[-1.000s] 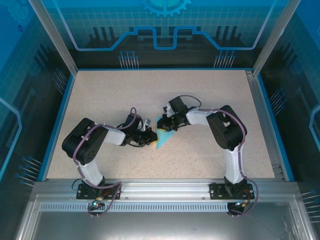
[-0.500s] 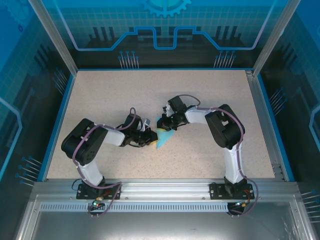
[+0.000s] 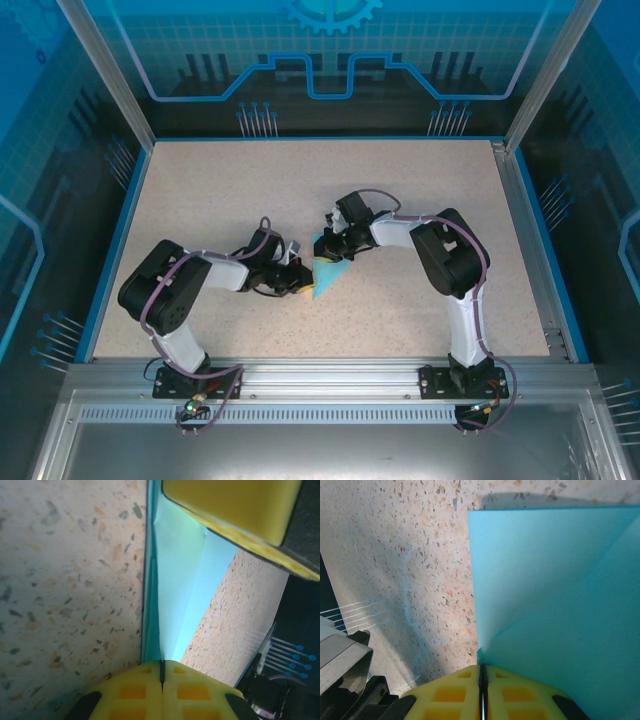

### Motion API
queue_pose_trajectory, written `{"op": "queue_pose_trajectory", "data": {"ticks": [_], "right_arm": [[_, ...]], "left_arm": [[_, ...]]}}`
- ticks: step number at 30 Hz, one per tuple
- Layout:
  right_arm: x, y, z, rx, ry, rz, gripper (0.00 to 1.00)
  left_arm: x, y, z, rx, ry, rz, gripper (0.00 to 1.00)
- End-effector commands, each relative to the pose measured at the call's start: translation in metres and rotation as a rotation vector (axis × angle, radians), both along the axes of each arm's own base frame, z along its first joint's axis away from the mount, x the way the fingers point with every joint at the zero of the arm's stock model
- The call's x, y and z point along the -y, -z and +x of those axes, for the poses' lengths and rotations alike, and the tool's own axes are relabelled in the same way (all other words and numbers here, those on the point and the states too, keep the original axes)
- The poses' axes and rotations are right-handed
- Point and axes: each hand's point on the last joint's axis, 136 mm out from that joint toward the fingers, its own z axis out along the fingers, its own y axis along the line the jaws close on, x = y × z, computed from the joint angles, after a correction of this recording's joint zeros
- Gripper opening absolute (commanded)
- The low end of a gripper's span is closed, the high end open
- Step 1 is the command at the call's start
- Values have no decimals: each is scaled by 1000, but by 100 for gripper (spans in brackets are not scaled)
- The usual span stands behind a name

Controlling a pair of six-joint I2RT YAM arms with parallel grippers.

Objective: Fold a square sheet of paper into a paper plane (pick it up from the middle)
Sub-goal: Fourth fold the wing at the center of the table.

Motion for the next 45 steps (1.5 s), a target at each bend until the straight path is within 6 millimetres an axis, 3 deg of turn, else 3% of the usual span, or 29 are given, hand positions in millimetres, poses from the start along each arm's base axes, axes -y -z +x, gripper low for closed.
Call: {"op": "queue_pose_trajectory", "data": {"ticks": [1,5,13,20,24,31,37,45], "right_arm": [[24,43,-21,-119,10,-120,11],[25,46,-23,-125,12,-126,11],[26,46,-24,-124,13,-130,11],[26,46,-24,-124,14,-132,11],[27,47,-25,-127,15,-131,11],[28,49,-26,-131,15,-133,11],[28,50,-27,-130,16,-139,11],[29,50,-27,-131,16,-139,11]], "left_arm": [[-1,3,-13,-52,57,6,2],[-3,9,-19,-77,81,30,0],[0,-4,-19,-53,111,11,13],[1,-7,-19,-55,127,17,17],[0,-3,-19,-63,131,36,16],[-4,5,-24,-88,141,76,4],[-10,12,-36,-110,173,134,3],[-2,3,-33,-87,188,120,16]]}}
